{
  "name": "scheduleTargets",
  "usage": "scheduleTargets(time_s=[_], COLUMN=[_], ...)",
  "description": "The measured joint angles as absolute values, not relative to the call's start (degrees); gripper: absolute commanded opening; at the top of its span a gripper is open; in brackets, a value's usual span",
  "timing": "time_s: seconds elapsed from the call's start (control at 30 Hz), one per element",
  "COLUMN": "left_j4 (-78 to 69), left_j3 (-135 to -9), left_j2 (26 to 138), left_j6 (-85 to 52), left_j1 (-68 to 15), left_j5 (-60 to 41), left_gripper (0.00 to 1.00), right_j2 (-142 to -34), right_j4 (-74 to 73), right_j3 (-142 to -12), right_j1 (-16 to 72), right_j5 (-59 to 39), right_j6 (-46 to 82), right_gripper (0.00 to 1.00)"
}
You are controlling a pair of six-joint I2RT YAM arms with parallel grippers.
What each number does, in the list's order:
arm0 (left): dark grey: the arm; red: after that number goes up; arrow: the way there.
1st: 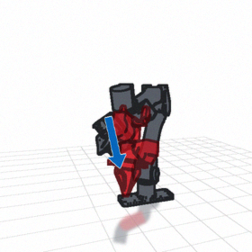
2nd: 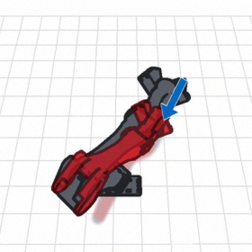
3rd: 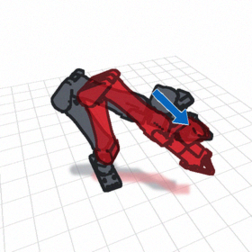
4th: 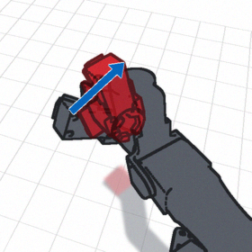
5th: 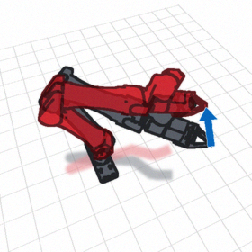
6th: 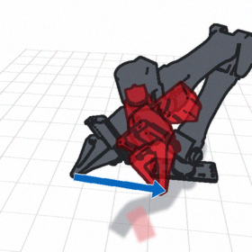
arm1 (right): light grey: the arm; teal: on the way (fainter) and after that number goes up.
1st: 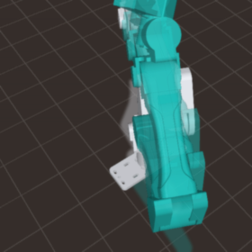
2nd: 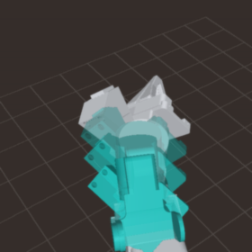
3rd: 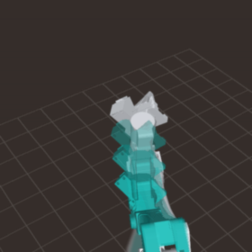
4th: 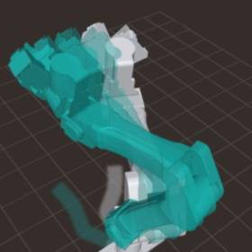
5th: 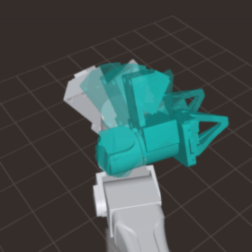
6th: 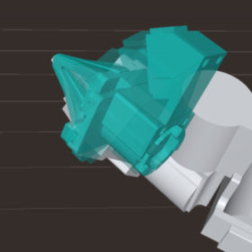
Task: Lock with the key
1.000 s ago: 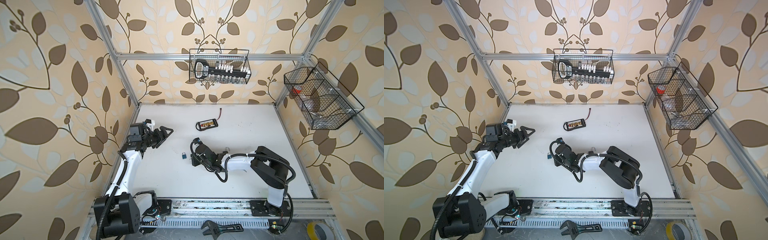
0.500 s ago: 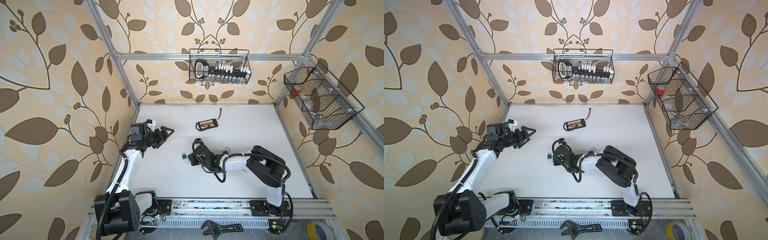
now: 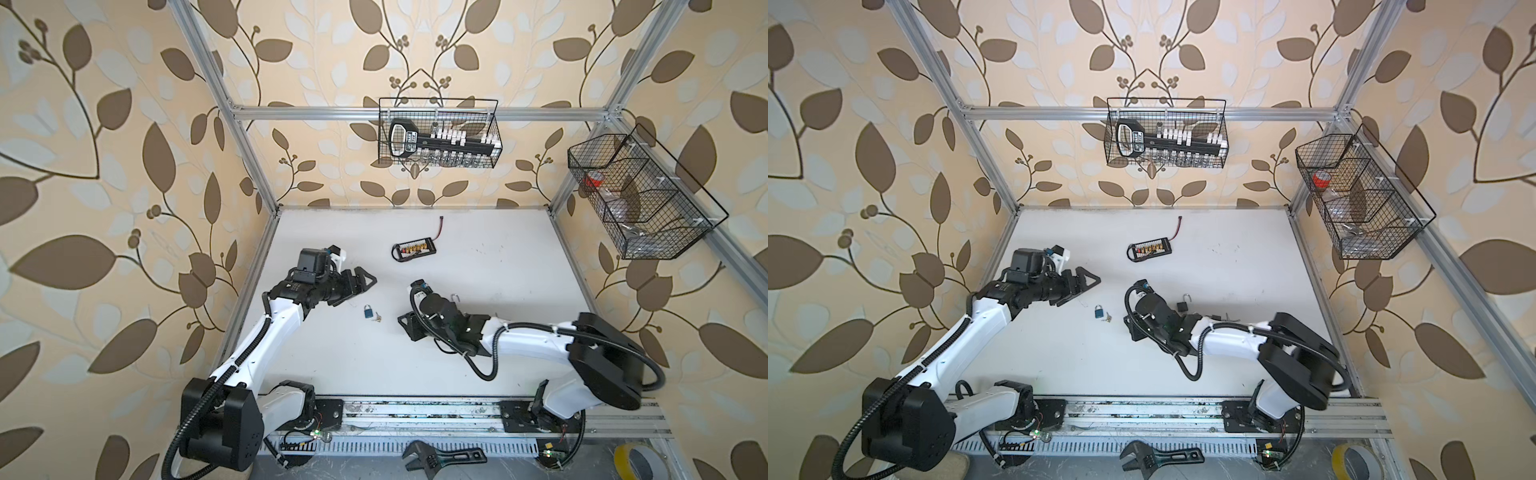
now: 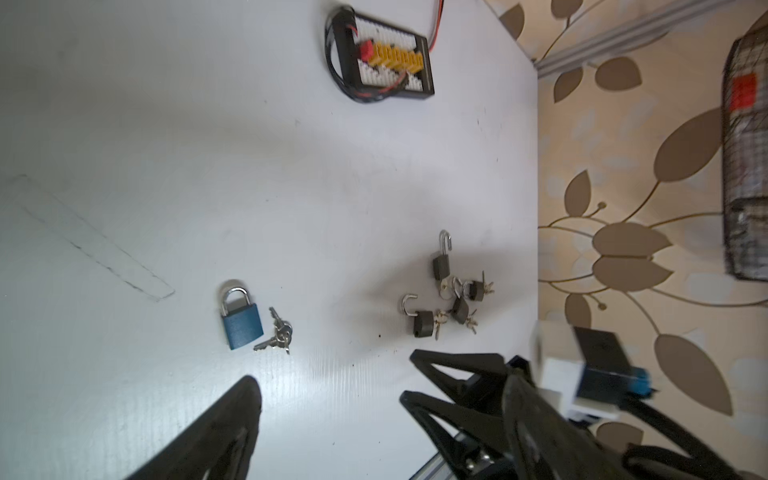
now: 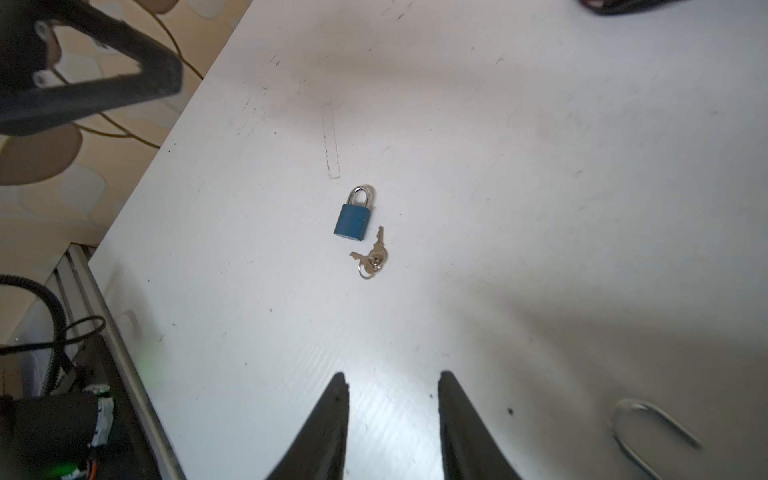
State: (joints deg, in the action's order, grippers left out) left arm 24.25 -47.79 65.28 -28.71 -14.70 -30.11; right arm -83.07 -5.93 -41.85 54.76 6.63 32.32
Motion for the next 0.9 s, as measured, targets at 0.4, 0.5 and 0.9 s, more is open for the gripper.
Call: scheduleTargets(time_s=[0.4,0.5,0.9], left_j4=[14.0,11.07,1.1], left_j3=[-40.47,-36.91,-31.51], left_j2=[62.19,60.69,57.84], left_j6=[-37.58,-40.4,-50.61], left_j1=[-38.09,-38.96,-34.72], left_j5=[-16.93,-15.79,-17.85], left_gripper=[0.9,0.93,0.95], right_j2=[-70.28,-72.49,-84.07], right_j4=[12.25,13.87,19.73], right_j3=[-39.97,-41.28,-41.5], right_j1=[39.13,35.66,33.82], right_j5=[-0.21,-4.27,-16.21], right_j6=[11.44,4.62,-26.98], right_gripper=[0.46,0.57,0.6])
